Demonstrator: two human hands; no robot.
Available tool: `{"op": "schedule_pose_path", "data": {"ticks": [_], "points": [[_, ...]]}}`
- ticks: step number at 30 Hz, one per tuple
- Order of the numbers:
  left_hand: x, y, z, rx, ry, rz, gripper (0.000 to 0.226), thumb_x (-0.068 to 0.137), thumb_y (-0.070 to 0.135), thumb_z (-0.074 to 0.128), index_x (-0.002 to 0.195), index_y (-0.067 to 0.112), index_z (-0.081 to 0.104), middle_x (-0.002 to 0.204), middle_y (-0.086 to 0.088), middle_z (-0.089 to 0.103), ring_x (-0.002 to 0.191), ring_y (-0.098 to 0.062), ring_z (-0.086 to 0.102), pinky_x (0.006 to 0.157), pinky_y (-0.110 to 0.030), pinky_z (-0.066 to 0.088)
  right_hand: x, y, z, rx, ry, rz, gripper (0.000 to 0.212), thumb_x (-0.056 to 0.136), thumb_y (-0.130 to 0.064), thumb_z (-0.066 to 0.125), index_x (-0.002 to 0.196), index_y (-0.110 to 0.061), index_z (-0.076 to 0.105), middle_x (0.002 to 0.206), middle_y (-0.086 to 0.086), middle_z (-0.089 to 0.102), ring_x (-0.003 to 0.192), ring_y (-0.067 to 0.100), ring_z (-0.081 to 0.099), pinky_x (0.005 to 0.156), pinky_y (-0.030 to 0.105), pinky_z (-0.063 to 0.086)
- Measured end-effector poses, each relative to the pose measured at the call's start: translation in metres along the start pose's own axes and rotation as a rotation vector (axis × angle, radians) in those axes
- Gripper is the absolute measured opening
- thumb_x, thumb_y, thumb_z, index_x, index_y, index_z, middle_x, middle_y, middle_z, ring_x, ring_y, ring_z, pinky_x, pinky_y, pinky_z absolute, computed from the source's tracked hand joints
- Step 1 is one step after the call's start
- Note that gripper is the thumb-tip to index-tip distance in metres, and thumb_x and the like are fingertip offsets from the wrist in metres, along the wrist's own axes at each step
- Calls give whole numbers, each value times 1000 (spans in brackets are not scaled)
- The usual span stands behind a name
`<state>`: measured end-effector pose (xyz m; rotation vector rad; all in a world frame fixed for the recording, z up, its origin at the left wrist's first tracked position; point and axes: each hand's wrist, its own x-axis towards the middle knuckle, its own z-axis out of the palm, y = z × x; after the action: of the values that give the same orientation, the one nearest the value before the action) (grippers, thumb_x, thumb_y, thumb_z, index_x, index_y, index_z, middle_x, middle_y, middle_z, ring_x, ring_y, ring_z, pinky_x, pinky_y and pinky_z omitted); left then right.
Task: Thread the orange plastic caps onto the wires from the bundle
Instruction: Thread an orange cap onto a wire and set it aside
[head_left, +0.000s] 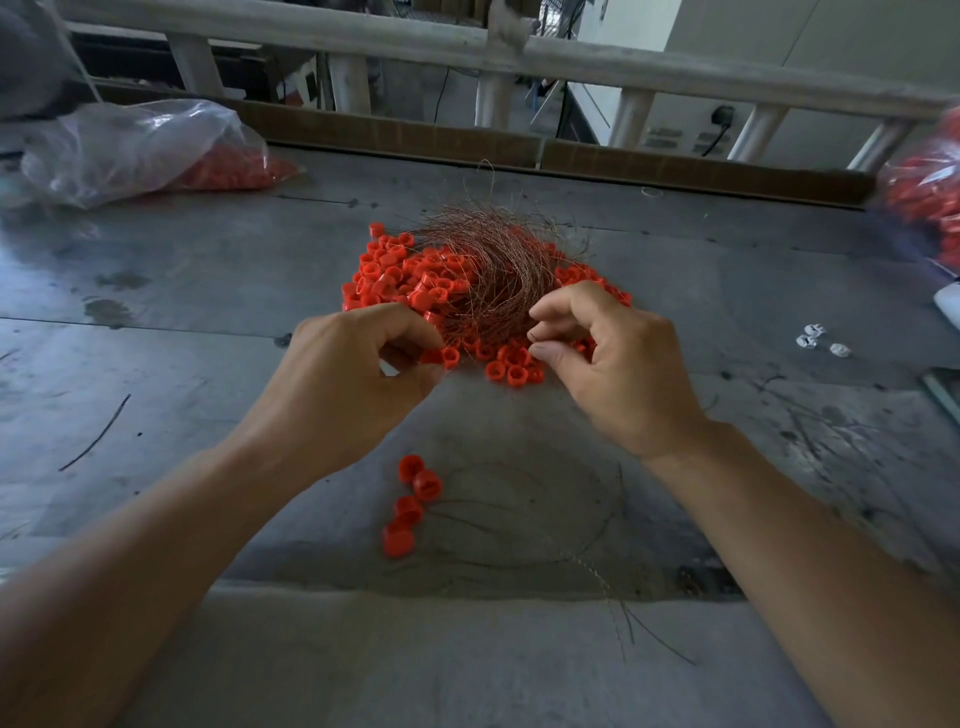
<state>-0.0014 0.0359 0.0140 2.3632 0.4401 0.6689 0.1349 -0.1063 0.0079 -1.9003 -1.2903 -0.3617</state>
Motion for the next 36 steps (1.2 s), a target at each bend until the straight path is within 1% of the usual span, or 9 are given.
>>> {"op": "schedule_pose_path", "data": {"ticks": [5,9,11,14,17,21,26,31,36], "points": [[0,-1,1,-37,-5,5,24,75,9,72,94,23,67,75,20,59,66,19,53,60,4,34,0,-1,1,13,7,-38,22,70,2,72,91,0,68,83,7,68,72,5,60,76,11,46],[-1,2,-2,-89,20,74,27,73,10,73,82,34,63,74,22,59,70,16,56,62,2,38,0,-5,-1,74,51,-48,19,72,1,70,90,0,67,80,0,67,81,7,61,78,15,48],[-2,3,-2,-143,-28,139,32,73,10,74,80,39,62,80,18,62,75,6,60,66,-7,47,-2,-10,-3,106,66,-38,19,72,-3,71,89,0,63,79,-8,63,85,4,61,80,13,47],[-4,5,-1,-225,-110,213,21,72,21,75,84,35,65,89,13,65,79,-5,63,69,-23,53,-6,-17,-2,169,10,-74,22,71,-2,73,86,1,58,79,-7,62,85,2,61,75,6,46],[-5,6,0,-272,-167,245,16,70,25,70,85,29,68,93,10,66,82,-8,64,68,-27,54,-7,-22,0,139,-48,-157,20,71,-5,72,84,2,58,77,-1,64,75,8,62,70,15,51],[-4,5,0,-276,-225,234,14,71,24,72,84,26,68,88,9,66,79,-7,64,68,-23,54,-9,-23,2,57,-68,-239,14,70,-2,70,78,3,60,70,3,63,67,10,57,81,29,50],[-5,7,-1,-334,-218,170,20,64,28,66,83,31,67,82,10,67,75,-2,65,70,-9,49,-9,-19,3,13,-66,-279,10,71,2,66,78,4,59,68,3,62,66,10,54,101,20,34],[-6,6,0,-347,-238,143,20,64,25,67,82,31,67,81,12,67,74,-1,65,69,-10,50,-10,-22,0,119,-107,-256,12,73,4,66,81,3,56,77,10,65,72,20,63,76,38,52],[-6,6,-2,-354,-231,162,21,66,17,71,82,31,68,80,10,68,74,-3,66,70,-12,51,-7,-20,-2,94,-118,-225,13,76,-7,68,85,1,61,79,3,65,69,13,62,63,29,51]]}}
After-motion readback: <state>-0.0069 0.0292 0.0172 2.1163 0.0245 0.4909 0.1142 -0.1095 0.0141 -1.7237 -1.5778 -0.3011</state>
